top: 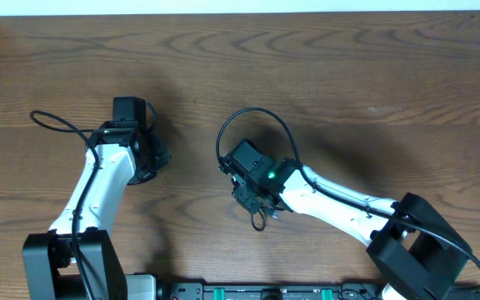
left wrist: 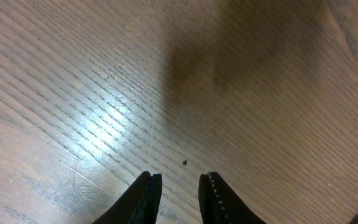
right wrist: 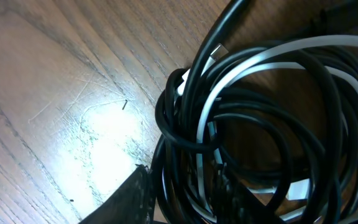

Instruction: Untangle cables

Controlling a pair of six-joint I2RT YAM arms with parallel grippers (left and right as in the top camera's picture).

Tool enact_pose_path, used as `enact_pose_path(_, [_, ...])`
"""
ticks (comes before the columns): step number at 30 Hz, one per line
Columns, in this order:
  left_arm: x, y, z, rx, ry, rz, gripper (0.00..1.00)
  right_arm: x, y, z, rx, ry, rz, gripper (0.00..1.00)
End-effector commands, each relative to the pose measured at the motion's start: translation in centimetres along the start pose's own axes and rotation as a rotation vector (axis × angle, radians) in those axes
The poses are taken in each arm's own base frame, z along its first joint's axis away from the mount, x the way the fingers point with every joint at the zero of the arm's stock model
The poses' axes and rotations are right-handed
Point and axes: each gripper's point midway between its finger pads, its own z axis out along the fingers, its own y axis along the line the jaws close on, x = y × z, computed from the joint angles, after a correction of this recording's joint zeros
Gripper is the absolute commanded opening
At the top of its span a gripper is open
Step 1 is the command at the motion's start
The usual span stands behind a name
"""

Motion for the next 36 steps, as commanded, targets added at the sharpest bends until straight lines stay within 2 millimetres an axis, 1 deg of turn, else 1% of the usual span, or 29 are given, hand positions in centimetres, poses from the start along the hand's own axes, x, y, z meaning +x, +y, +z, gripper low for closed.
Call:
enact_pose_path(1, [0.0,0.2,0.1,-0.009,0.001,-0.005,0.27,0.8,-0.1,0.7,0.004,0.029,-0.038,0.35])
enact_pose_path(7, [-0.1,0.2,0.1,-0.008,0.0,-0.005,0.27,2.1,-0.6,2.3,0.008,0.091,-0.054,0.37])
enact_pose_path(9, [-0.1,0.2,0.1,-0.008,0.0,-0.005,0.27,2.5,-0.7,3.0,0.01,0.108,-0.052,0.35])
enact_pose_path(10, [-0.1,0.2,0.1,-0.008,0.0,-0.005,0.27,2.6,-0.7,3.3,0.01,0.111,-0.052,0.32])
enact_pose_path(13, [-0.1,0.2,0.1,-0.008,0.0,-0.005,0.27,2.4,-0.7,3.2,0.01,0.106,-0.05,0.06])
enact_pose_path(14, [-0.1,0.2,0.1,-0.008,0.0,-0.005,0.27,2.3,-0.7,3.1,0.004,0.101,-0.048,0.01])
enact_pose_path(15, [-0.1,0.2,0.1,-0.008,0.0,-0.005,0.26,2.1,-0.8,2.9,-0.001,0.096,-0.042,0.01])
enact_pose_path(17, [0.1,0.0,0.1,0.003,0.008,-0.004,0.26,1.5,-0.4,2.3,-0.054,0.073,-0.026,0.01])
enact_pose_path(19, [0.6,-1.0,0.1,0.061,0.038,0.042,0.26,0.3,0.9,1.2,-0.178,0.024,-0.002,0.01])
enact_pose_path(20, [0.8,-2.1,0.0,0.128,0.054,0.096,0.26,-0.7,1.6,0.2,-0.272,-0.02,0.016,0.01])
enact_pose_path(24, [1.8,-4.9,-0.7,0.292,0.097,0.212,0.27,-3.1,3.1,-2.5,-0.527,-0.132,0.016,0.01])
enact_pose_path(26, [2.3,-6.1,-1.1,0.37,0.116,0.262,0.3,-4.2,3.5,-4.0,-0.658,-0.188,0.024,0.01])
enact_pose_path(30, [2.8,-7.1,-1.7,0.44,0.135,0.293,0.39,-5.2,3.3,-6.4,-0.813,-0.264,0.018,0.01])
enact_pose_path(33, [2.9,-7.3,-1.8,0.455,0.139,0.302,0.4,-5.3,3.6,-8.5,-0.945,-0.333,-0.056,0.01])
enact_pose_path(36, [2.9,-7.3,-1.8,0.455,0.139,0.303,0.4,-5.3,3.5,-10.4,-1.048,-0.382,-0.08,0.01])
